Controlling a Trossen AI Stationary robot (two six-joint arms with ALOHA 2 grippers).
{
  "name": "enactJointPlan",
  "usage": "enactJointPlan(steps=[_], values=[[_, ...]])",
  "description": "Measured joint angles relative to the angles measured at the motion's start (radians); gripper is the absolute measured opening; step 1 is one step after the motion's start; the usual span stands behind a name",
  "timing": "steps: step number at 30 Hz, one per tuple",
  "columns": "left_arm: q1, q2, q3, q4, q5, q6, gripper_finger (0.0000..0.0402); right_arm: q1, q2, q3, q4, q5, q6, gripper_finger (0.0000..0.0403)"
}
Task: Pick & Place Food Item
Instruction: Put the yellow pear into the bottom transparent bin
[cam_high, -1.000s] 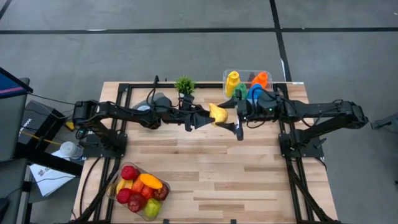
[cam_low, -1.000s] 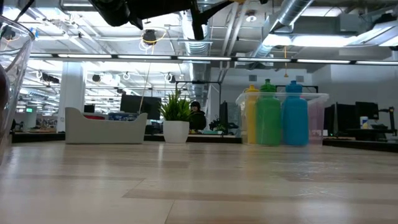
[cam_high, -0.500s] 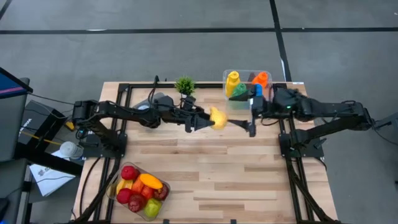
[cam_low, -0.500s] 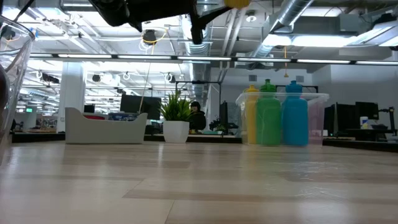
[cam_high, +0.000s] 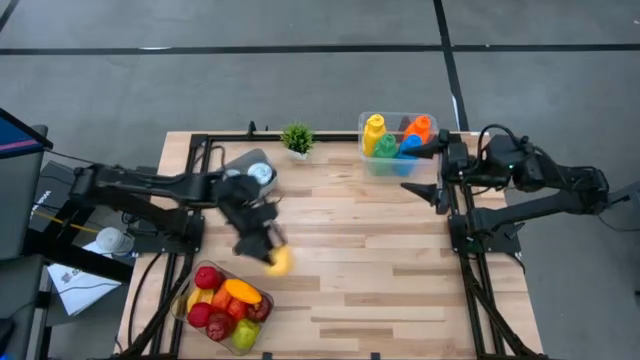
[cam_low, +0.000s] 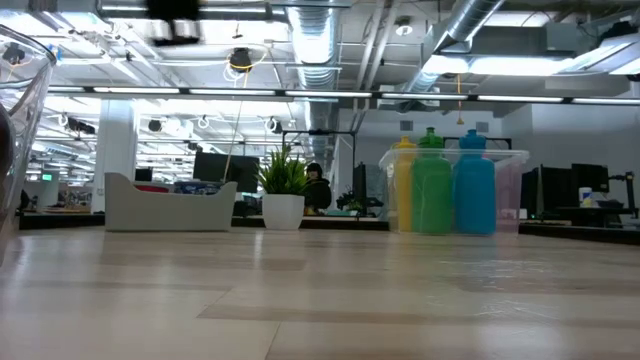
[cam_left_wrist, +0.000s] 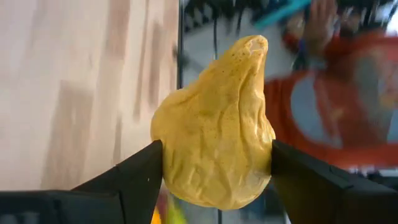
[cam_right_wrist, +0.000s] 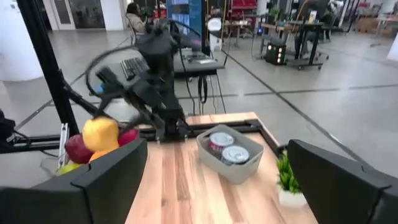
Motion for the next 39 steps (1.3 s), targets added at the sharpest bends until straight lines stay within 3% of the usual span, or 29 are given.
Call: enactJointPlan(steps=[8,12,18,23,31,39], values=[[-0.305,-0.158,0.0,-0.446,-0.202,0.012,0.0266,-0.001,0.019,0.0,-0.055,0.0,0.006,0.0379],[-0.451,-0.161,-0.002,-0.554,-0.312,0.015,0.0266,-0.008,0.033,-0.001,-0.086,0.0,0.006,0.0379],[-0.597,-0.091,-0.002,-0.626,-0.367,0.065,0.0266,-0.043,0.049,-0.001,-0.127,0.0,0.014,0.0379],[-0.64,-0.007,-0.002,-0.678,-0.368,0.066,0.0266,-0.066,0.052,-0.001,-0.135,-0.001,0.014,0.0379],[-0.625,0.069,-0.002,-0.608,-0.367,0.06,0.027,-0.09,0.053,-0.001,-0.138,-0.003,0.014,0.0379],[-0.624,0.069,-0.002,-0.609,-0.344,0.059,0.0312,-0.088,0.053,-0.001,-0.139,-0.004,0.014,0.0379]])
